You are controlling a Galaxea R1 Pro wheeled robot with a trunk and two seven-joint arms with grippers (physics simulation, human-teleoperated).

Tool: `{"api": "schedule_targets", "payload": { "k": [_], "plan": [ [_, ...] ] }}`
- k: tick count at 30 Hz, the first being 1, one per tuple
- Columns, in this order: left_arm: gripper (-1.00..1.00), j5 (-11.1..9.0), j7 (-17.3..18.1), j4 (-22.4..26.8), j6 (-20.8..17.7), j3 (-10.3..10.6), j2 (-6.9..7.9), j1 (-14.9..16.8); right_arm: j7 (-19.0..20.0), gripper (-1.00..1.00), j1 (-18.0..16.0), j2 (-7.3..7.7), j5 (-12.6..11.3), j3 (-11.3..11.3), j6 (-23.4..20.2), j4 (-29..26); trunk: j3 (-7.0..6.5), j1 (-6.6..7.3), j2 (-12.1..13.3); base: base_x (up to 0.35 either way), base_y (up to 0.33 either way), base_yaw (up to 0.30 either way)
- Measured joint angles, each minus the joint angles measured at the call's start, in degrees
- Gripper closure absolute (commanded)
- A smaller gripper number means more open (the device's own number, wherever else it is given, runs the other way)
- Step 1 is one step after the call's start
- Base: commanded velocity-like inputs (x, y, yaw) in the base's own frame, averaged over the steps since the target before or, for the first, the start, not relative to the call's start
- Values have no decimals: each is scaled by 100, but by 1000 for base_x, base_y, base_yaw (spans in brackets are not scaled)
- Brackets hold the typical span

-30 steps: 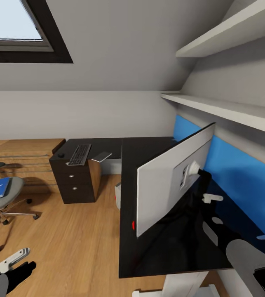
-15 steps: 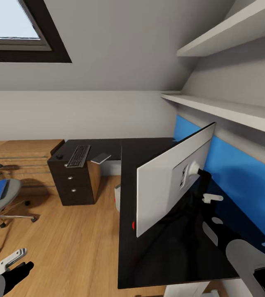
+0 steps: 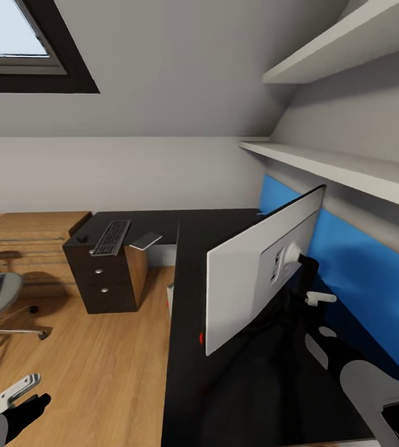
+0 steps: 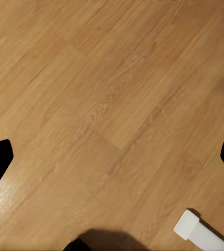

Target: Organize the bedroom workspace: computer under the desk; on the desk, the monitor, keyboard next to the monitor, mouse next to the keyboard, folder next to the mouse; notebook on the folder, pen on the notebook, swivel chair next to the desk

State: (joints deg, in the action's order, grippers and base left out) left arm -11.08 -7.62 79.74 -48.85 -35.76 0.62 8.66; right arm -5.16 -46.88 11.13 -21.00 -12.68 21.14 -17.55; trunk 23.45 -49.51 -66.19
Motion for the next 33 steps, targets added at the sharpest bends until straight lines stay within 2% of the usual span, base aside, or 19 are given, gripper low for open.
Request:
{"api": "schedule_targets", "payload": {
  "k": [5,7,9,11,33],
  "plan": [
    [-100,6,-6,139,6,-10,-11,1,-1,100,0,-1,3,-26,-117,5,0,0,0,0,-38,0],
    [-100,6,-6,197,5,-15,-15,-1,-16,100,-5,-2,102,-4,-189,-31,-2,1,-2,0,-77,0],
    [-100,8,-5,236,7,-16,-17,1,-50,100,-5,-4,150,-88,-290,-116,-2,1,-2,0,-263,0],
    [-100,3,-5,244,7,-16,-17,1,-61,100,-5,-5,145,-60,-358,-167,-2,0,-1,0,-281,0],
    [-100,2,-7,255,5,-18,-18,0,-66,100,-5,-9,140,-53,-352,-160,-2,1,-1,0,-21,0]
  ]
}}
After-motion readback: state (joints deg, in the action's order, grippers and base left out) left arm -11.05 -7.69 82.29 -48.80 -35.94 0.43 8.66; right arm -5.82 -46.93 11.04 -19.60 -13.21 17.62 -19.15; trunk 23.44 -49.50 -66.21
